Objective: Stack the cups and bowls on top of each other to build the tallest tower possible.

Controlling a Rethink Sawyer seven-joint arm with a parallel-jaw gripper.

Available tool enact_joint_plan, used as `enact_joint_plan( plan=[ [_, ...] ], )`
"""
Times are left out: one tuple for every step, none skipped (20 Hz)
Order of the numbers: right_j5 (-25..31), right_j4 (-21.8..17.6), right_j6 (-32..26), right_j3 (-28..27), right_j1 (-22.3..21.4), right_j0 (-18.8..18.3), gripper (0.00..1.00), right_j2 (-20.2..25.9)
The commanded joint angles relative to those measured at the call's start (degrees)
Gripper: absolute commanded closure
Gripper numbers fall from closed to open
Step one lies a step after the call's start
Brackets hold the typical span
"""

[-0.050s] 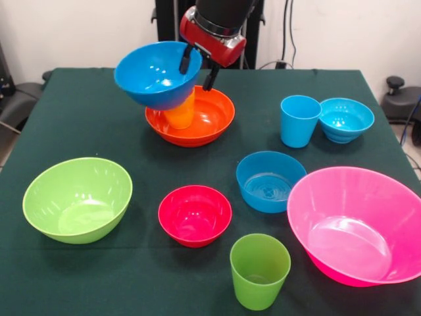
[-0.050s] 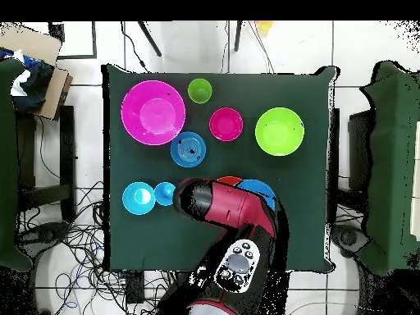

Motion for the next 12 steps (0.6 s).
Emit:
enact_joint_plan(
  plan=[
    [0.7, 0.4, 6.2, -2.8, 1.1, -1.2, 0.0, 5.2],
    [0.7, 0.4, 6.1, -2.7, 1.1, -1.3, 0.0, 5.3],
    [0.7, 0.4, 6.0, -2.6, 1.0, -1.4, 0.0, 5.4],
    [0.5, 0.4, 6.0, -2.6, 1.0, -1.5, 0.0, 5.5],
    [0.8, 0.4, 6.1, -2.6, 1.0, -1.4, 0.0, 5.3],
    [0.8, 0.3, 6.5, -2.7, 1.0, -0.9, 0.0, 4.7],
    [0.7, 0.5, 6.9, -2.4, 1.0, -0.8, 0.0, 4.7],
    [0.8, 0.5, 6.9, -2.5, 1.0, -0.8, 0.0, 4.7],
    [0.8, 0.4, 6.8, -2.5, 0.9, -0.8, 0.0, 4.7],
    [0.8, 0.4, 6.7, -2.5, 0.9, -0.8, 0.0, 4.7],
    [0.9, 0.3, 6.7, -2.7, 1.0, -0.8, 0.0, 4.6],
    [0.9, 0.3, 6.6, -2.8, 1.0, -0.8, 0.0, 4.7]
  ],
)
